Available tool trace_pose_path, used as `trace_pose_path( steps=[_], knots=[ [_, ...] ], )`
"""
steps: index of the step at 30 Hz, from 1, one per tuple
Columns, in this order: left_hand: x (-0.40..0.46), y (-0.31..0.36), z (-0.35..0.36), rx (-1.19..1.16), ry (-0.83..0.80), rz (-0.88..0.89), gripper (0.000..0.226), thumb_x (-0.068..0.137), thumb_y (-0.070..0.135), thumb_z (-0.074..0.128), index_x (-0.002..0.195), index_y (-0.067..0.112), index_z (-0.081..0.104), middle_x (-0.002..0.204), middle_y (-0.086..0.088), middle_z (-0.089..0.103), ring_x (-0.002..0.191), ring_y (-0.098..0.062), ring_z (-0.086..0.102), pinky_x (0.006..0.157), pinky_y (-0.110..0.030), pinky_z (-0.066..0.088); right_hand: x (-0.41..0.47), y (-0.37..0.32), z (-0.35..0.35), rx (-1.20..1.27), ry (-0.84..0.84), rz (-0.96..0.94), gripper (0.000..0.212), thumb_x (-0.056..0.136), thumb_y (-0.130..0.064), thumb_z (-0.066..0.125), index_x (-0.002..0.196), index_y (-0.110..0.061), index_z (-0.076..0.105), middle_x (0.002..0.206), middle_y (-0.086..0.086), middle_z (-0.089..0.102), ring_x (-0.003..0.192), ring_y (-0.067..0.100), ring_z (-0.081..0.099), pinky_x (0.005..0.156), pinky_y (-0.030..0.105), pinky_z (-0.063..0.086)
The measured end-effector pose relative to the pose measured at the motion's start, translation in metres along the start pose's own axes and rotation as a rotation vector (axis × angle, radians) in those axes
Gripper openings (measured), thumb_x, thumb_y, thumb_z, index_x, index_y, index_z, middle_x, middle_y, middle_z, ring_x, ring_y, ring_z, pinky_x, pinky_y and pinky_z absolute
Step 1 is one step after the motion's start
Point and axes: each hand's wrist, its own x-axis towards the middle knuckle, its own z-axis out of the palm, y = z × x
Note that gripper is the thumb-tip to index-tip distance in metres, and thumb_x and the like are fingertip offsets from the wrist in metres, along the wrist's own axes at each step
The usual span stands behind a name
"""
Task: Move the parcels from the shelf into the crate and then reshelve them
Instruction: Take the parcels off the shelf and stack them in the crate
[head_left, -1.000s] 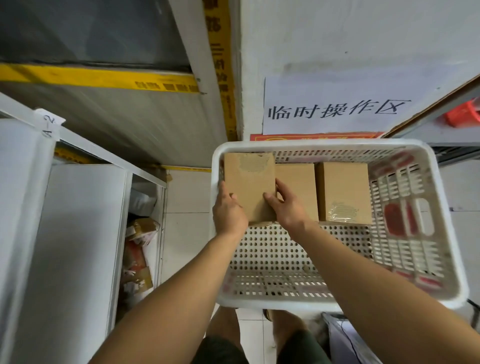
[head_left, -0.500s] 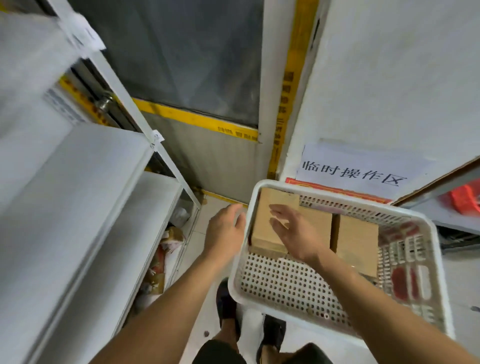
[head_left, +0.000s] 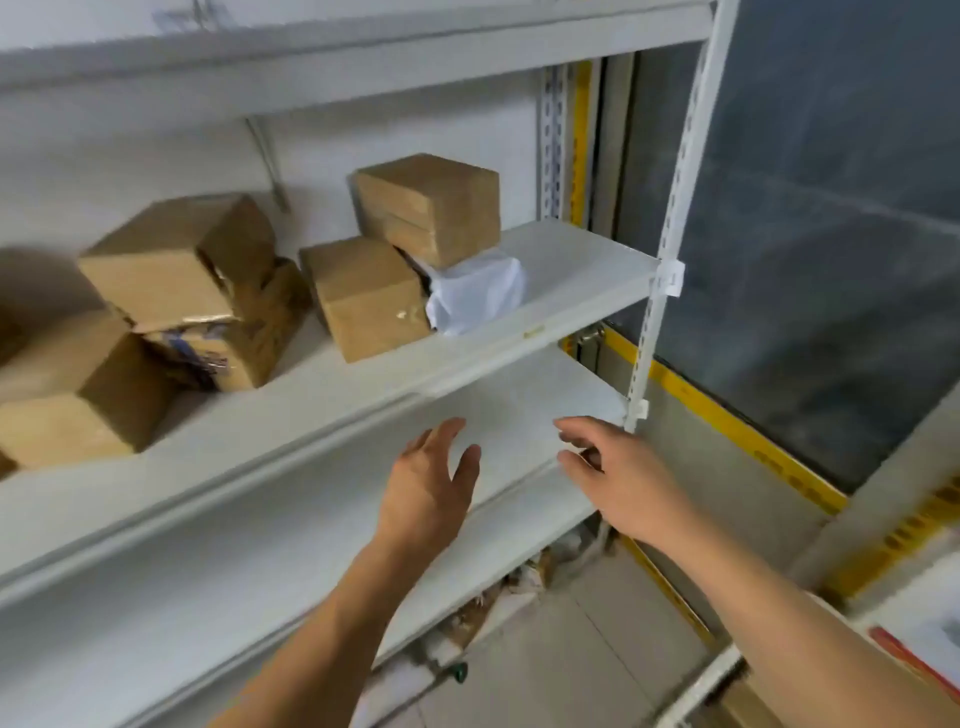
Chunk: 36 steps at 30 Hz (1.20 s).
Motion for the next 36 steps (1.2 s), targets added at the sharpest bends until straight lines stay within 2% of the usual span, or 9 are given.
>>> trace_pose_path(
  steps=[10, 13, 15, 19, 23, 26, 28, 32, 36],
  knots=[
    [0.014, -0.117, -0.189, 0.124, 0.348, -0.116, 0.048, 0.102, 0.038, 0.063, 0.146, 0.017, 0.058, 0.141, -0.006, 0.064, 0.126, -0.027, 0.061, 0.104, -0.041, 0.052, 0.096, -0.217, 0.116, 0.022, -0.117, -0.358, 0.049, 0.102, -0.031, 0.065, 0.149, -0.025, 0.055, 0.147, -0.005, 0.061, 0.134, 0.011, 0.056, 0.112, 0.034, 0.047],
    [0.031, -0.148, -0.23, 0.142, 0.427, -0.134, 0.04, 0.1, 0.031, 0.065, 0.136, 0.014, 0.059, 0.13, -0.008, 0.065, 0.114, -0.025, 0.059, 0.092, -0.033, 0.047, 0.119, -0.266, 0.146, 0.057, -0.108, -0.416, 0.057, 0.101, -0.038, 0.065, 0.155, -0.03, 0.048, 0.155, -0.004, 0.053, 0.143, 0.014, 0.049, 0.117, 0.038, 0.043],
    [0.052, -0.162, -0.254, 0.133, 0.469, -0.125, 0.043, 0.1, 0.03, 0.064, 0.138, 0.012, 0.055, 0.132, -0.011, 0.061, 0.118, -0.029, 0.056, 0.094, -0.036, 0.043, 0.134, -0.294, 0.158, 0.086, -0.087, -0.409, 0.066, 0.102, -0.045, 0.064, 0.161, -0.029, 0.038, 0.162, -0.002, 0.045, 0.149, 0.017, 0.042, 0.118, 0.037, 0.04],
    [0.099, -0.178, -0.286, 0.035, 0.459, -0.186, 0.08, 0.101, 0.04, 0.064, 0.164, 0.012, 0.023, 0.166, -0.012, 0.034, 0.151, -0.03, 0.034, 0.121, -0.04, 0.032, 0.172, -0.335, 0.172, 0.186, -0.045, -0.328, 0.087, 0.1, -0.056, 0.062, 0.167, -0.026, 0.017, 0.17, -0.002, 0.03, 0.155, 0.021, 0.033, 0.12, 0.035, 0.032],
    [0.139, -0.185, -0.297, -0.239, 0.308, -0.279, 0.099, 0.093, 0.035, 0.073, 0.167, 0.02, 0.008, 0.166, -0.011, 0.035, 0.15, -0.032, 0.038, 0.12, -0.041, 0.038, 0.204, -0.361, 0.177, 0.346, -0.083, -0.116, 0.092, 0.1, -0.063, 0.058, 0.169, -0.026, 0.009, 0.171, -0.001, 0.028, 0.156, 0.026, 0.031, 0.118, 0.038, 0.03],
    [0.147, -0.181, -0.296, -0.379, 0.286, -0.271, 0.077, 0.094, 0.036, 0.076, 0.154, 0.02, 0.031, 0.136, -0.001, 0.058, 0.127, -0.026, 0.059, 0.096, -0.03, 0.049, 0.213, -0.369, 0.18, 0.412, -0.097, -0.043, 0.082, 0.098, -0.067, 0.057, 0.163, -0.025, 0.029, 0.161, 0.0, 0.045, 0.148, 0.027, 0.044, 0.107, 0.036, 0.036],
    [0.146, -0.179, -0.292, -0.422, 0.334, -0.226, 0.055, 0.092, 0.037, 0.076, 0.131, 0.024, 0.04, 0.125, 0.001, 0.062, 0.114, -0.021, 0.064, 0.088, -0.028, 0.052, 0.21, -0.369, 0.181, 0.423, -0.078, -0.026, 0.089, 0.095, -0.072, 0.057, 0.164, -0.024, 0.029, 0.163, -0.001, 0.042, 0.15, 0.027, 0.041, 0.11, 0.038, 0.035],
    [0.13, -0.175, -0.283, -0.473, 0.459, -0.116, 0.046, 0.086, 0.063, 0.07, 0.109, 0.03, 0.047, 0.118, -0.003, 0.058, 0.111, -0.021, 0.062, 0.098, -0.045, 0.057, 0.191, -0.355, 0.177, 0.469, 0.0, 0.025, 0.104, 0.087, -0.086, 0.052, 0.167, -0.027, 0.021, 0.167, 0.0, 0.037, 0.152, 0.029, 0.039, 0.12, 0.049, 0.035],
    [0.105, -0.158, -0.26, -0.508, 0.539, -0.101, 0.039, 0.092, 0.063, 0.068, 0.099, 0.032, 0.045, 0.113, -0.007, 0.055, 0.097, -0.019, 0.059, 0.082, -0.033, 0.052, 0.156, -0.325, 0.167, 0.519, 0.124, -0.028, 0.066, 0.096, -0.071, 0.056, 0.139, -0.022, 0.044, 0.137, 0.002, 0.057, 0.125, 0.022, 0.058, 0.103, 0.043, 0.05]
  ],
)
